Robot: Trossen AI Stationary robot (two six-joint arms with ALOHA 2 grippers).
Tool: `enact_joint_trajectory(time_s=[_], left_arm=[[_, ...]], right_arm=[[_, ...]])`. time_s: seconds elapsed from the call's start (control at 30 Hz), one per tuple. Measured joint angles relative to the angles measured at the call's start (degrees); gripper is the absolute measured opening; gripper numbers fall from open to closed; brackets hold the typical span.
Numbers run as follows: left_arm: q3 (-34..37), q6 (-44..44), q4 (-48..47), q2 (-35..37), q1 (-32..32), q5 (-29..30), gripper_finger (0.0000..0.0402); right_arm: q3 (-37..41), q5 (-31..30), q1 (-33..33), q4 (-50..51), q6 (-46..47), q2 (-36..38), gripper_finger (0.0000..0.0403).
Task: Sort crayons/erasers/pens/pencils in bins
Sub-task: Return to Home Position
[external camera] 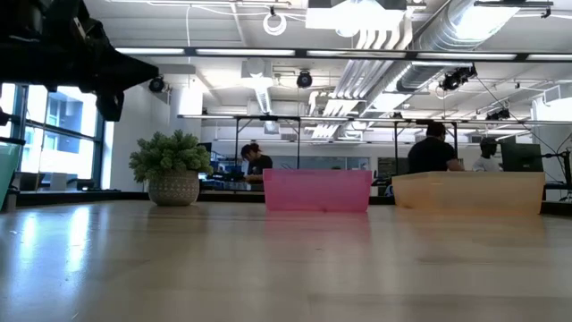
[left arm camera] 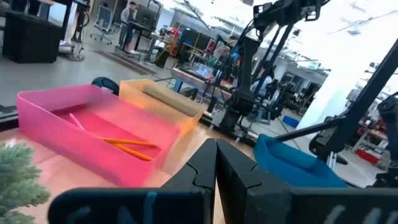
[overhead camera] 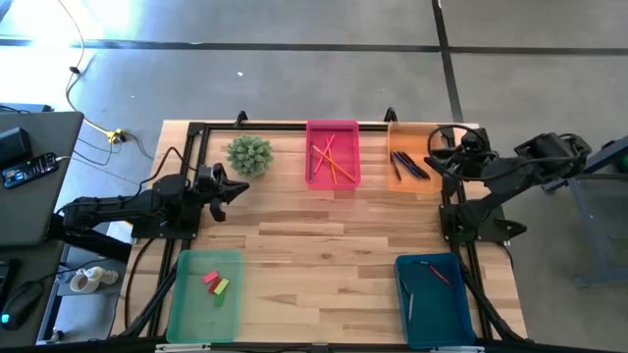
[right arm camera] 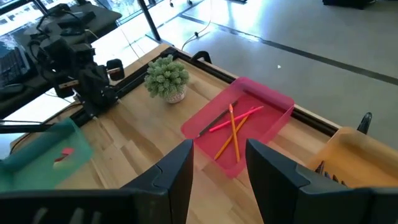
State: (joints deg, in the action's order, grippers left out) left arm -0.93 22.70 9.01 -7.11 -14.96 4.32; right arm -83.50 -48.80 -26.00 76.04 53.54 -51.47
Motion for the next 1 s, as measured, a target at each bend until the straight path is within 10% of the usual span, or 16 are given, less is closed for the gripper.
enact_joint_trajectory(time_s=[0.53,1.0], left_arm=[[0.00,-2.32,-0.14,0.00,0.00,-0.02,0.0000],[0.00,-2.33,-0.16,0.00,-0.02,-0.02,0.0001]], right_arm=[[7.08,-3.80,-8.95,6.64,4.83,7.83,0.0139],[48.02,5.14,-10.38,-42.95,-7.20,29.58,0.0139]])
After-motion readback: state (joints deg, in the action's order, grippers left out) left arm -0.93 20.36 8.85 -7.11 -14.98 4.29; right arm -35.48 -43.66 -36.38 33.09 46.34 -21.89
